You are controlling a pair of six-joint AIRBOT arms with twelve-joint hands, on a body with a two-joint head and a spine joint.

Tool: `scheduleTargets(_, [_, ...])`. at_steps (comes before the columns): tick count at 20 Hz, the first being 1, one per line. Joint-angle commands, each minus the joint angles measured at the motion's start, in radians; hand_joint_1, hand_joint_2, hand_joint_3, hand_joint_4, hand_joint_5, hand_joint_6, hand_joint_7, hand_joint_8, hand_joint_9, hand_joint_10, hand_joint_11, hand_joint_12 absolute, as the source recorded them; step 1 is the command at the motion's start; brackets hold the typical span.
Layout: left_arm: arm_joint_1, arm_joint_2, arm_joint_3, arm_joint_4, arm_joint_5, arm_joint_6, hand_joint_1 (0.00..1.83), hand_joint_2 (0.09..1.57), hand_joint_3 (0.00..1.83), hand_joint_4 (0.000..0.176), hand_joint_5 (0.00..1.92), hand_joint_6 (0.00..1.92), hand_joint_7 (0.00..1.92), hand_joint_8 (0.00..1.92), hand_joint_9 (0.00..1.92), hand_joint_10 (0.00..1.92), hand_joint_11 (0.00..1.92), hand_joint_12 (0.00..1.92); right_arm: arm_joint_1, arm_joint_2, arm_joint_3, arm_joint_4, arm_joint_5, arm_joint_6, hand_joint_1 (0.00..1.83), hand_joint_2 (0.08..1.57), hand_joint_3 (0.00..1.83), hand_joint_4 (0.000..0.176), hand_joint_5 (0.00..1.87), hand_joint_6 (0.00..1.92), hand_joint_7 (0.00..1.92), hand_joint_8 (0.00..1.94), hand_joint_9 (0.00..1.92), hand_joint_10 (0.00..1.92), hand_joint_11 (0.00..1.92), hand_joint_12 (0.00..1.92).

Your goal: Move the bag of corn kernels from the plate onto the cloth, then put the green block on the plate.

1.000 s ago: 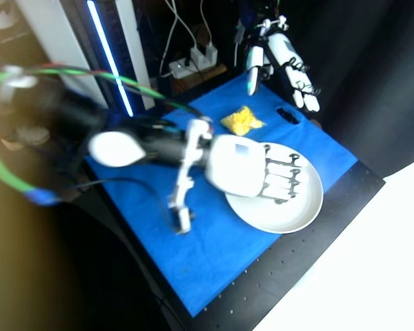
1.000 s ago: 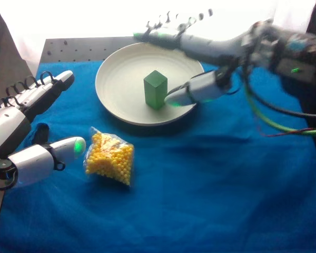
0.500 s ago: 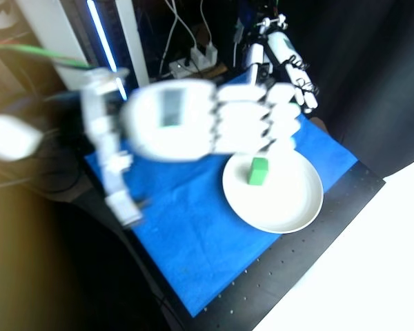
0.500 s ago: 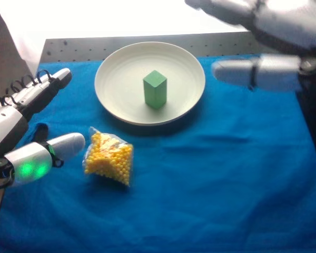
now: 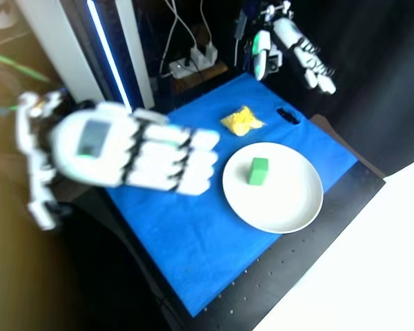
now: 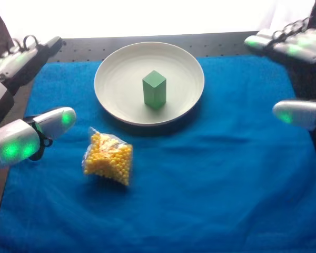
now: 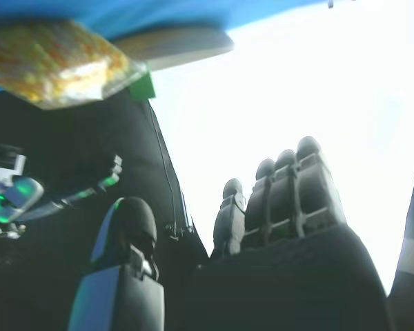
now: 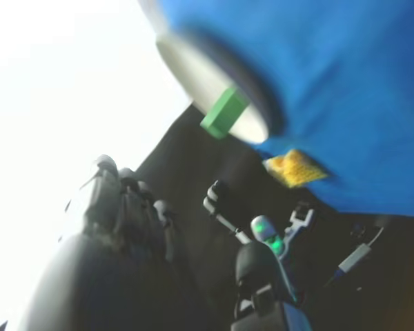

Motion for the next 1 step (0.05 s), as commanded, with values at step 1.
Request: scheduleTargets(1, [-0.01, 0.014, -0.002, 0.023, -0.158, 0.003, 0.34, 1.26, 0.01, 0.161, 0.0, 0.0, 0.0, 0.0, 0.0, 0.0, 0.0, 0.0, 0.002, 0.011, -0.009, 0.031, 0.191, -0.001, 0.23, 1.35, 0.0, 0.048, 0.0, 0.0, 0.0, 0.0, 0.0, 0.0, 0.0, 0.0])
